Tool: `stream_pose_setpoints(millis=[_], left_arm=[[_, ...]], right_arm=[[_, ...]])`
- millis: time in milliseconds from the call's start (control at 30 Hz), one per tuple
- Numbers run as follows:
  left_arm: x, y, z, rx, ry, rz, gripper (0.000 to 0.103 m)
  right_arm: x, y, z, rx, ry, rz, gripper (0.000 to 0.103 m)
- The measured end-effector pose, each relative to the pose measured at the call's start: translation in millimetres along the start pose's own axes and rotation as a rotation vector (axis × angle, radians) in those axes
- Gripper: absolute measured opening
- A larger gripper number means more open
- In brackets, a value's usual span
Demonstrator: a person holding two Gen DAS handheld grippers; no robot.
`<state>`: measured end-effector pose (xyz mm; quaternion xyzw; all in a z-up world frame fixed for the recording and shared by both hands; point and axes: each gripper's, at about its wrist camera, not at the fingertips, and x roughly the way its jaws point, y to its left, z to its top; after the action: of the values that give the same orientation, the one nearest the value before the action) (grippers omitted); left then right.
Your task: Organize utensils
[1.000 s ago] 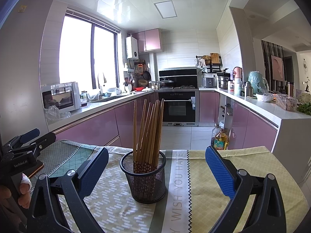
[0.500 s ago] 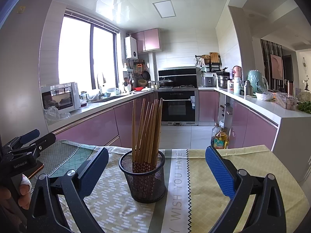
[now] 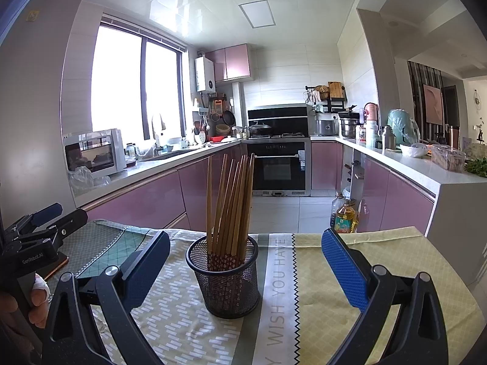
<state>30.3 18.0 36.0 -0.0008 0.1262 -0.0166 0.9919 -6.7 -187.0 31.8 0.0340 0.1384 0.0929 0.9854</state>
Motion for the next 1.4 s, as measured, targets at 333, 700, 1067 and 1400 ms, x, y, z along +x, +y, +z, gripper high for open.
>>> stream_pose_setpoints(millis=[333, 700, 1067, 1400], left_arm=[[1.7, -0.6, 0.6, 0.003, 0.002, 0.0, 0.097], [3.6, -0.6, 0.4, 0.003, 0.009, -0.003, 0.097], [4.6, -0.4, 0.3, 0.003, 0.012, -0.003, 0.097], [5.5, 0.4, 0.1, 0.002, 0.015, -0.008, 0.097]], right_arm=[[-0.4, -0.5, -0.5, 0.002, 0.003, 0.002, 0.097], [0.2, -0.7, -0.2, 0.002, 0.005, 0.002, 0.096], [-0.3, -1.4, -0.3, 0.001, 0.006, 0.001, 0.097], [0.6, -2.3, -0.9, 0.004, 0.007, 0.003, 0.096]])
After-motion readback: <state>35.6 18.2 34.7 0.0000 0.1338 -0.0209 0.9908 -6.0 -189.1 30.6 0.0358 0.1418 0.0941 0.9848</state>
